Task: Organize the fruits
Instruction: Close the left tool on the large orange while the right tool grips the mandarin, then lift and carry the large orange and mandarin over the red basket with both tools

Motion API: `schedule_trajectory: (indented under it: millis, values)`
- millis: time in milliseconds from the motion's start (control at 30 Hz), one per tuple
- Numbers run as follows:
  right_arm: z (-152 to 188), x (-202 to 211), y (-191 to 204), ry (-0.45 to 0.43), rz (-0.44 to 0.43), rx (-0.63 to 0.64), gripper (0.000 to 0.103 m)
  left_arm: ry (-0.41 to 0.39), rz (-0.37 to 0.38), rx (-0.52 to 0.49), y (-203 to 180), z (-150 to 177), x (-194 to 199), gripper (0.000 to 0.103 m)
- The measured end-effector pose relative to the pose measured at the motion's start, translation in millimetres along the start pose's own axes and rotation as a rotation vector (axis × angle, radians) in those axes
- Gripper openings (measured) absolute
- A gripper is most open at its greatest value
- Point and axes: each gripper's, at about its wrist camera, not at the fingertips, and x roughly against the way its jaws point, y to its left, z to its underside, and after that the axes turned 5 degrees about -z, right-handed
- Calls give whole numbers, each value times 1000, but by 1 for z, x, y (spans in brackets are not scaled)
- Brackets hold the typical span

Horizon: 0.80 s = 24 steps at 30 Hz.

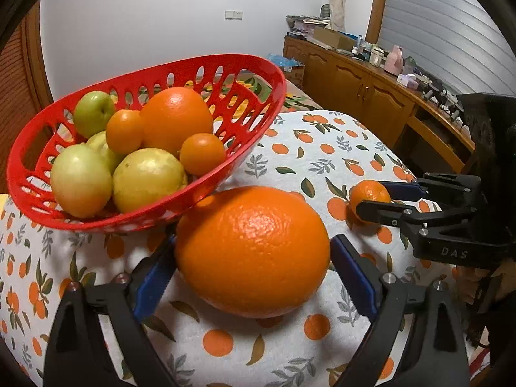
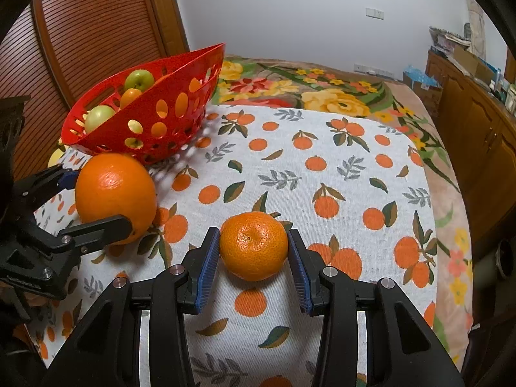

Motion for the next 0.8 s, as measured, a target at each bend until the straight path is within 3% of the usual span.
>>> schedule_trajectory:
  millis: [233, 567, 800]
  values:
    - [1, 0, 0, 0, 1, 1, 42, 36, 55, 27, 4, -1, -11, 94]
    - [3, -1, 1, -1, 5, -1, 42, -2, 33, -33, -1, 9, 5, 90]
    - [5, 4, 9, -13, -5, 10, 42, -44, 56, -21, 3, 15, 34, 90]
